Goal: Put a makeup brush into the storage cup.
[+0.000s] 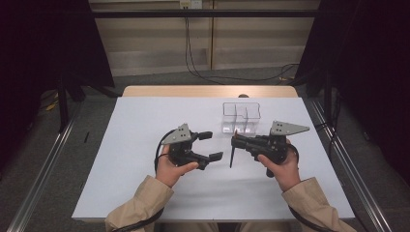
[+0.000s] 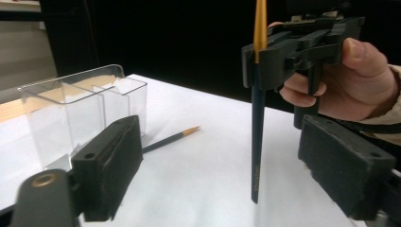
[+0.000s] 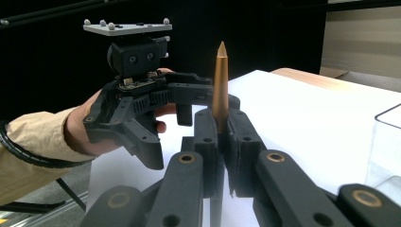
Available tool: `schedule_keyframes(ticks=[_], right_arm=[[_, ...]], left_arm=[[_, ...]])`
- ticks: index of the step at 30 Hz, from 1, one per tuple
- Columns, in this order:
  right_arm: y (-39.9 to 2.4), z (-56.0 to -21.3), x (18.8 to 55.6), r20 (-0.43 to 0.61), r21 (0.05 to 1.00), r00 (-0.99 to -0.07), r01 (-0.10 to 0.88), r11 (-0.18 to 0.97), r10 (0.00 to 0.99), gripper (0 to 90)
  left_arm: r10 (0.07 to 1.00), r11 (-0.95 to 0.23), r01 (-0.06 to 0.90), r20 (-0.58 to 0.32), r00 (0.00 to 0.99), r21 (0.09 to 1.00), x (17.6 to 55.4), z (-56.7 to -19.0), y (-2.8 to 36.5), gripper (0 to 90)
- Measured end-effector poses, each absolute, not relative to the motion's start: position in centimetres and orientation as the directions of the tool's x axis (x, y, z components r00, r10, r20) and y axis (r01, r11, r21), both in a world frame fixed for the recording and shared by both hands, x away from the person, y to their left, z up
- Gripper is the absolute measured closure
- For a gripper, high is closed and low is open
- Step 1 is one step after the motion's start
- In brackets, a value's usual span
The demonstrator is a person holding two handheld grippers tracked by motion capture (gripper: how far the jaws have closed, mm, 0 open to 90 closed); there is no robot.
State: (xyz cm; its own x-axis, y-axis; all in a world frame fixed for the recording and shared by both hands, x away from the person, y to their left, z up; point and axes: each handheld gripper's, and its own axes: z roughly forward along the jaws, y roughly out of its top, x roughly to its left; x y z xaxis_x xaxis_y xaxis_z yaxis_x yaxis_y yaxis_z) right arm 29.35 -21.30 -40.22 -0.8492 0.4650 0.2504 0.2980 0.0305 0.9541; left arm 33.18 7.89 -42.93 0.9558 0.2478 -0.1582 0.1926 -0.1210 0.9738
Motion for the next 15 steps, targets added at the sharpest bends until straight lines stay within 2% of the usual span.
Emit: schedule_keyframes(ticks=[5, 15], right_arm=[[-21.2, -40.2, 29.3, 0.241, 0.957, -0.854, 0.289, 0.035, 0.460, 83.8], [-21.0, -40.1, 29.5, 0.236, 0.958, -0.857, 0.285, 0.040, 0.459, 83.7]], left_arm=[[0.296, -0.138, 0.205, -0.157, 0.942, 0.969, 33.3, -42.8, 8.7, 6.4], [0.327, -0.119, 0.191, -0.143, 0.934, 0.974, 33.2, -41.9, 11.0, 2.6]])
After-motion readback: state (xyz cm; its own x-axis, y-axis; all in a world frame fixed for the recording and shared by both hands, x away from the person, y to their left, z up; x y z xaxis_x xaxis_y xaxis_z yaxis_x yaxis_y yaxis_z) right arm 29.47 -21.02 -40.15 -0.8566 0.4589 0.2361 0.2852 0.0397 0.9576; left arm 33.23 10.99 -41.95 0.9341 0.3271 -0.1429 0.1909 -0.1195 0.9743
